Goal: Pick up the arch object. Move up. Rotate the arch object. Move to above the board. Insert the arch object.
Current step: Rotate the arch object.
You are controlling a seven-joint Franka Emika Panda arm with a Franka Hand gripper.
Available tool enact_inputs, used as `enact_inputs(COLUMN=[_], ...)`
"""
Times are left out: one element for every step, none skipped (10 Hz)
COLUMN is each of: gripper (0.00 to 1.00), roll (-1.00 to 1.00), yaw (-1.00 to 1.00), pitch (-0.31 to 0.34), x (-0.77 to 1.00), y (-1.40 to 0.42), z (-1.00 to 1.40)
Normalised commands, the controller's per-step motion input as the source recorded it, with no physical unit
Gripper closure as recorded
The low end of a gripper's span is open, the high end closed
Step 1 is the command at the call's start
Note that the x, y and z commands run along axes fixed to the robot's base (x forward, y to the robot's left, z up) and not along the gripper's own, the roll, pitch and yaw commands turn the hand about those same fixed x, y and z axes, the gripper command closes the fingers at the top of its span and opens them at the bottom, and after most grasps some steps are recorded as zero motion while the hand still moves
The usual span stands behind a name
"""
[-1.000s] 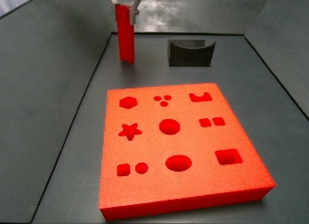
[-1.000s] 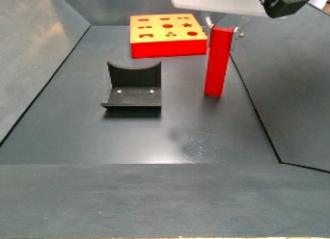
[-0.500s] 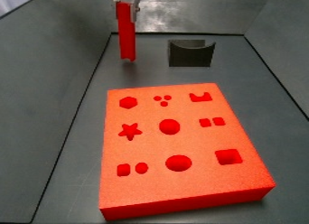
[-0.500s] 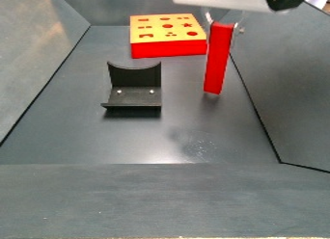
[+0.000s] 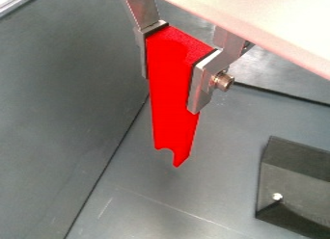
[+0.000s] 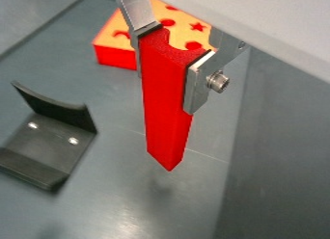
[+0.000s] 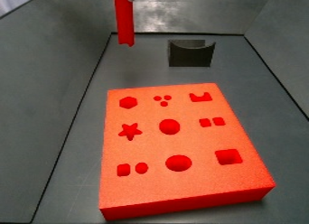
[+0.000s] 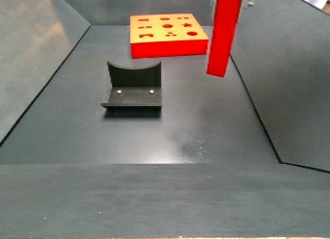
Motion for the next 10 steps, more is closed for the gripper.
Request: enact_inputs(gripper=[1.0,1.0,1.0,1.0,1.0,1.0,1.0,1.0,1.0,1.0], roll=[0.0,0.0,-0.01,0.0,0.01,0.01,0.01,0.01,0.01,0.01], yaw=[0.0,-0.01,-0.01,-0.01,-1.0,-1.0,-1.0,-1.0,-1.0,-1.0], pitch=[0.022,0.083,0.091,0.066,0.0,0.0,-0.005,-0.008,-0.008,-0.01], x=[0.42,0.28,0.12,0.05,0.0,0.02,0.02,0.03,0.02,0.02], y=[0.08,0.06,0.03,0.02,0.0,0.0,0.0,0.0,0.0,0.01], z=[0.83,0.69,0.48,0.33,0.0,-0.09,-0.07,-0.05,-0.04,-0.03])
